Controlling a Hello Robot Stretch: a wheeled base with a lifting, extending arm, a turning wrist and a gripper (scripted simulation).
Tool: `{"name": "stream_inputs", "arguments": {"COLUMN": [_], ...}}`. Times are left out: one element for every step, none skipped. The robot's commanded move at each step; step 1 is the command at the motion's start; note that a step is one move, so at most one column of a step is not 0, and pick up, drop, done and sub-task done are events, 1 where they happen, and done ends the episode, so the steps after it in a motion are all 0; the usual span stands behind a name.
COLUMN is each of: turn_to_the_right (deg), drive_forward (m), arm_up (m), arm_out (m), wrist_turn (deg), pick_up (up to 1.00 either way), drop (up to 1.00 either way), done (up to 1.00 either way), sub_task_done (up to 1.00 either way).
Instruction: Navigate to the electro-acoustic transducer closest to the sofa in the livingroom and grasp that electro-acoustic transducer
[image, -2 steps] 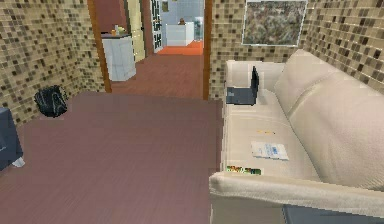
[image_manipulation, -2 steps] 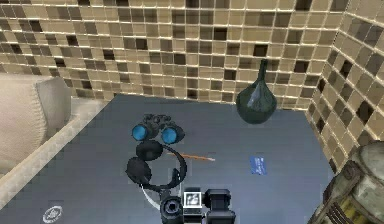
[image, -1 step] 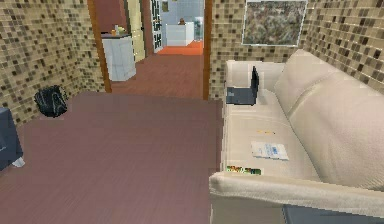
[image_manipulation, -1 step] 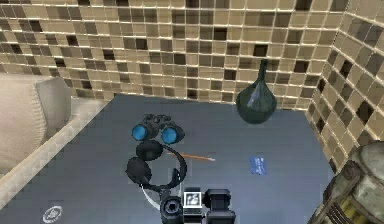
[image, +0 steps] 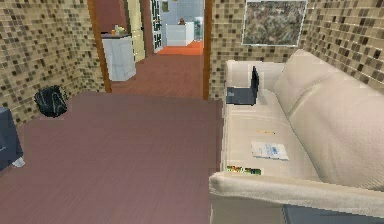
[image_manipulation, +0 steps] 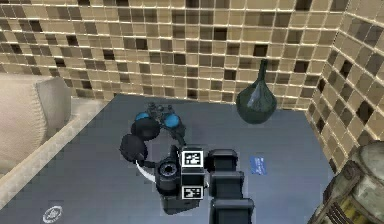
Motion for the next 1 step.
{"name": "stream_inputs", "arguments": {"turn_to_the_right": [0.0], "drive_forward": [0.00], "arm_up": [0.00], "arm_out": [0.00], "wrist_turn": [0.0], "pick_up": [0.00], "drop": [0.00], "done": [1.00], "sub_task_done": [0.00]}}
